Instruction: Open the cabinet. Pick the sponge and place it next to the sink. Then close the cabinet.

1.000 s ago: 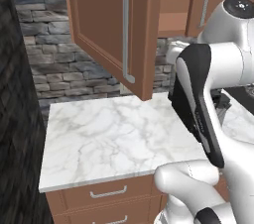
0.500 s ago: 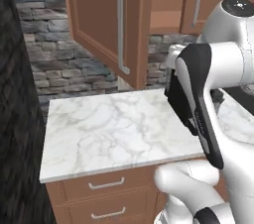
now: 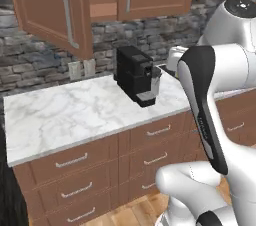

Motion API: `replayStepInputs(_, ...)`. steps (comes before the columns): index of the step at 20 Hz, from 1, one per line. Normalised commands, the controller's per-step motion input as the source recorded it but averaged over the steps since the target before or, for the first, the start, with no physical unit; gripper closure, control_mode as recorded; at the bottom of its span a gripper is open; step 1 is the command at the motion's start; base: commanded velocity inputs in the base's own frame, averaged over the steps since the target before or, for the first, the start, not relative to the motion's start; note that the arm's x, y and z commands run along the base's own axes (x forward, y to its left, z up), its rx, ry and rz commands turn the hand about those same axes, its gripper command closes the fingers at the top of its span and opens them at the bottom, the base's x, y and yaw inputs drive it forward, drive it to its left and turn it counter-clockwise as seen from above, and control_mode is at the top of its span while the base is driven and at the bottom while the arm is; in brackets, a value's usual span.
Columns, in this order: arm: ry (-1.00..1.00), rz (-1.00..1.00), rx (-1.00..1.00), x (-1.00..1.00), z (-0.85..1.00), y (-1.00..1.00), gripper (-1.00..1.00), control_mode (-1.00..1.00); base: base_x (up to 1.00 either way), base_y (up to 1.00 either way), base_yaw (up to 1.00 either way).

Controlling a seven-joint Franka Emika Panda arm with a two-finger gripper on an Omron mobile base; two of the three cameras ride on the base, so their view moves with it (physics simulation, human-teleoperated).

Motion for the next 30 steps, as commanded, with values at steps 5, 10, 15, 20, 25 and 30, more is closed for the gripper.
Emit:
replayStepInputs(5,0.00,0.00,0.00,0.00,0.00,0.00,1.00,1.00,-0.43,-0.17,-0.71)
replayStepInputs(10,0.00,0.00,0.00,0.00,0.00,0.00,1.00,1.00,-0.22,-0.18,-0.73)
replayStepInputs(15,0.00,0.00,0.00,0.00,0.00,0.00,1.00,1.00,0.00,-0.21,-0.79)
replayStepInputs(20,0.00,0.00,0.00,0.00,0.00,0.00,1.00,1.00,0.00,-0.16,-0.82)
replayStepInputs(25,0.00,0.00,0.00,0.00,0.00,0.00,1.00,1.00,0.02,-0.07,-0.79)
replayStepInputs(30,0.00,0.00,0.00,0.00,0.00,0.00,1.00,1.00,0.12,0.01,-0.77)
